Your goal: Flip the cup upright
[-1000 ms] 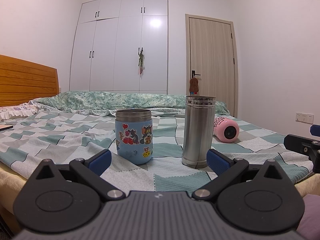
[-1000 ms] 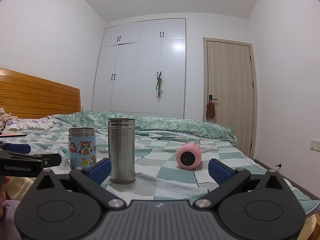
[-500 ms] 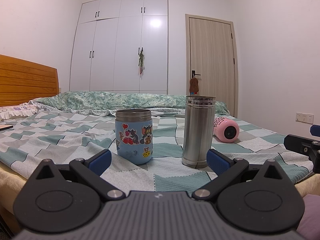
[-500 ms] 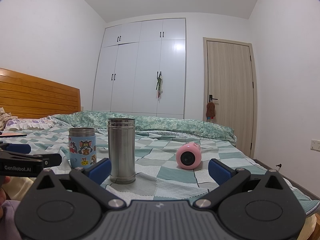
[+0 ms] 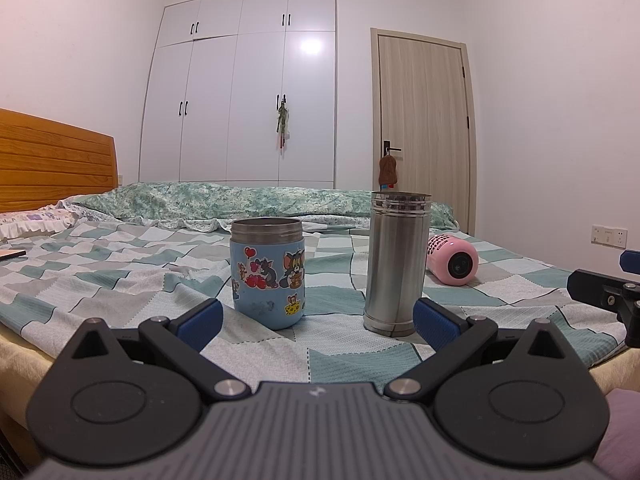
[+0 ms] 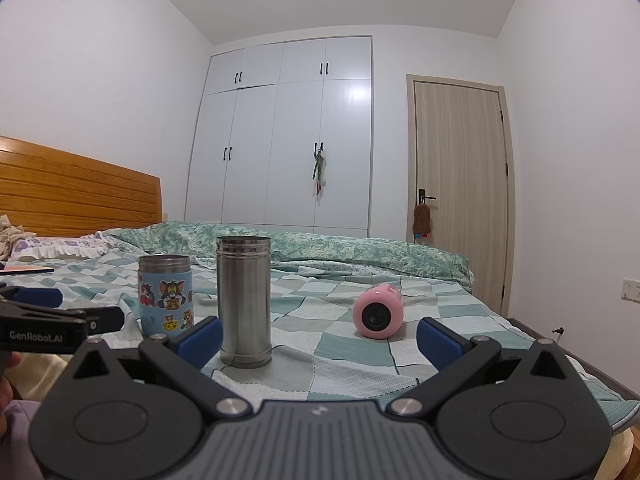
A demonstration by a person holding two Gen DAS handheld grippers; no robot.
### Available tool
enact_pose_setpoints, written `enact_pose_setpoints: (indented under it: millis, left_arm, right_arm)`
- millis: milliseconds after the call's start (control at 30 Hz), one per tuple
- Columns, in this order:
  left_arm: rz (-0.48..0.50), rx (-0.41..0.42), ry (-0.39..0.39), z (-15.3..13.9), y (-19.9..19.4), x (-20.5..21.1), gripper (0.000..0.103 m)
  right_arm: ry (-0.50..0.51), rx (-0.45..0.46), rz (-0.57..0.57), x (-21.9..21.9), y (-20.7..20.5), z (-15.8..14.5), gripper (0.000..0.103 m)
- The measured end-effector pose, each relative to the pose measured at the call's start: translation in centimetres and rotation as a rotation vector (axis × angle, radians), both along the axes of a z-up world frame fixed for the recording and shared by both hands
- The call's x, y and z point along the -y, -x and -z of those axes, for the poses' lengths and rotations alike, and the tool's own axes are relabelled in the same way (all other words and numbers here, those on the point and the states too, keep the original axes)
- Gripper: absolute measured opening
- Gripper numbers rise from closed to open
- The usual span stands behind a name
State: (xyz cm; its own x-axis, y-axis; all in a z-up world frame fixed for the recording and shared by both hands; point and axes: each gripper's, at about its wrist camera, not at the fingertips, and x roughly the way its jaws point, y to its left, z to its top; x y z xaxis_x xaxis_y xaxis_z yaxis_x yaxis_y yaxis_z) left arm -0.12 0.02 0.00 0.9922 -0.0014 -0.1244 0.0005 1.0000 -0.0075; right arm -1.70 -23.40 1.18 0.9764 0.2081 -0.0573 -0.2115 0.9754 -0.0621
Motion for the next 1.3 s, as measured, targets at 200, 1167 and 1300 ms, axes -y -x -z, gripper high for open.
enact_pose_setpoints:
  millis: [200,1167,1300]
  left_arm:
    - [0.000,0.000,0.000,0.00,0.00,0.00,0.103]
    - [0.000,0.000,0.001,0.00,0.00,-0.01,0.103]
    - [0.008,-0.012,-0.014,-0.54,0.08,0.44,0.103]
  right_arm:
    - [0.000,0.000,0.000,0.00,-0.01,0.01,0.103]
    - [0.001,0.000,0.000,-0.04,-0.05,0.03,0.103]
    - [-0.009,-0.019,-0.005,0.36,-0.13,-0.27,0.103]
